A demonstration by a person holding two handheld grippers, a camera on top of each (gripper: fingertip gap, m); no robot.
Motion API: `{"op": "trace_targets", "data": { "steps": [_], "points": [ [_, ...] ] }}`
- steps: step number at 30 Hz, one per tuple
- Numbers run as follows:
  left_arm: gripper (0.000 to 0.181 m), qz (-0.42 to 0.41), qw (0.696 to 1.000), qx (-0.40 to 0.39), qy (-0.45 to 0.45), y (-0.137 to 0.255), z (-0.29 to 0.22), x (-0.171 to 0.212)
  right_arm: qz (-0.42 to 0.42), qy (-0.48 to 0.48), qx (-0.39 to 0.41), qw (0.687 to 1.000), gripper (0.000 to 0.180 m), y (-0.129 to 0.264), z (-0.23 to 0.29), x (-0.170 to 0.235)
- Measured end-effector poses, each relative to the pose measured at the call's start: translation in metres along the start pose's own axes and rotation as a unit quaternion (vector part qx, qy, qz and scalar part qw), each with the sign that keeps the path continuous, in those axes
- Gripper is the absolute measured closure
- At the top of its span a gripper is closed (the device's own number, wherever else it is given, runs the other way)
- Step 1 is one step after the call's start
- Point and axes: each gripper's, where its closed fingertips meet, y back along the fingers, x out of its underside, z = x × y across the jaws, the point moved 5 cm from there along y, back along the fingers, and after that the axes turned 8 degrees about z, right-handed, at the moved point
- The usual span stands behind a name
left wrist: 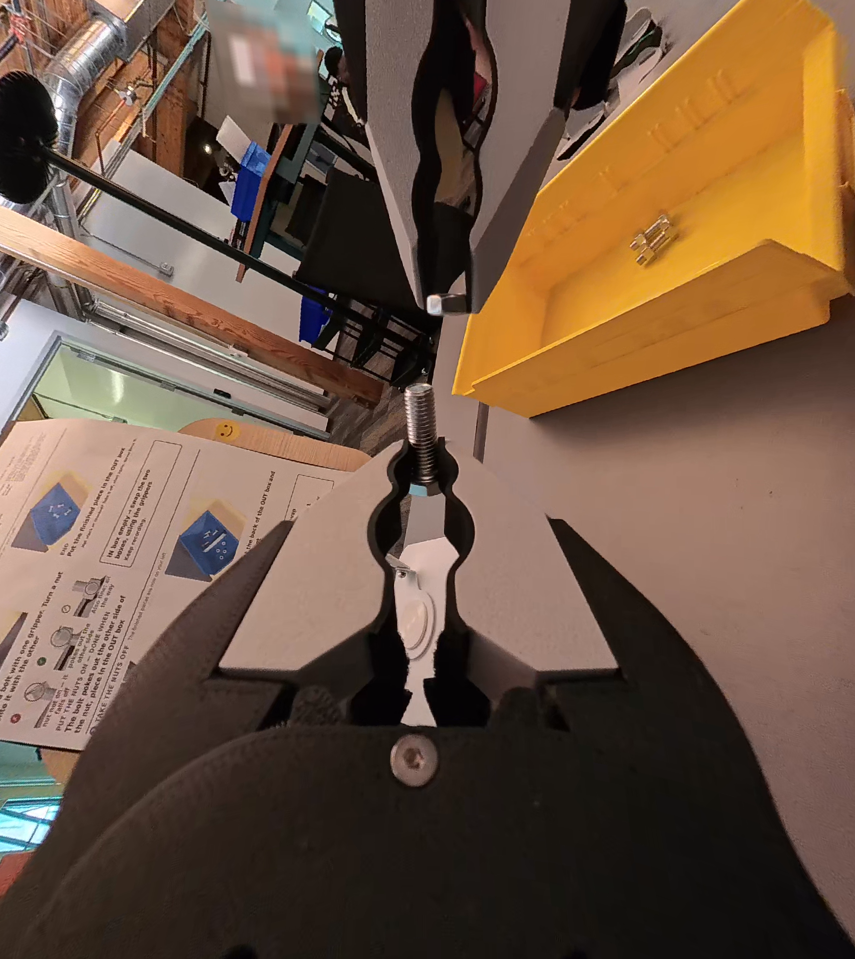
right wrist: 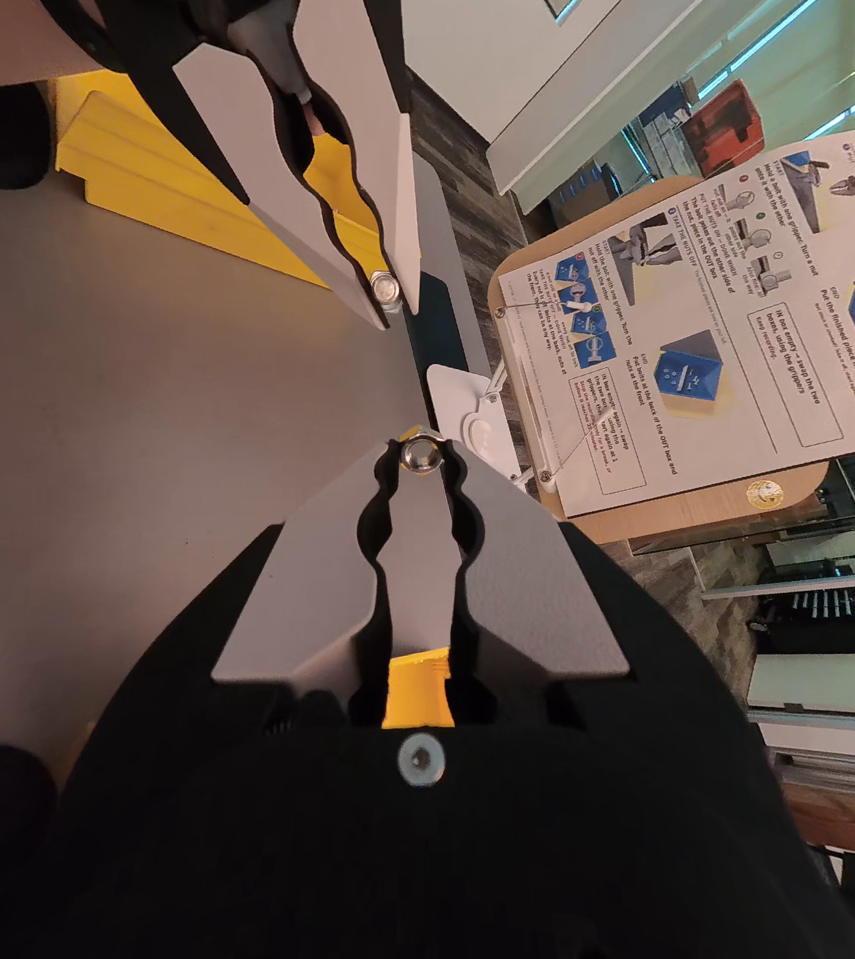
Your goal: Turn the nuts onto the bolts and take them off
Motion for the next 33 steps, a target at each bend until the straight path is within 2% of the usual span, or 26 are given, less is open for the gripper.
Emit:
{"op": "trace_targets", "data": {
  "steps": [1,12,24,33],
  "points": [
    [0.174,0.000,1.000,0.001,0.001,0.000,0.000,0.000,0.000,-0.002,0.001,1.000,0.163,0.001,-0.001,0.000],
    [0.174,-0.010,1.000,0.013,0.018,-0.002,0.000,0.002,-0.012,0.020,0.010,1.000,0.163,0.011,0.000,0.000],
    [0.174,0.002,1.000,0.012,0.015,-0.005,0.001,0.008,-0.010,-0.037,0.027,0.999,0.163,0.004,-0.012,0.001],
    [0.174,0.005,1.000,0.005,0.014,-0.002,0.004,0.009,-0.028,-0.034,0.006,0.999,0.163,0.001,-0.007,-0.006]
  ]
}}
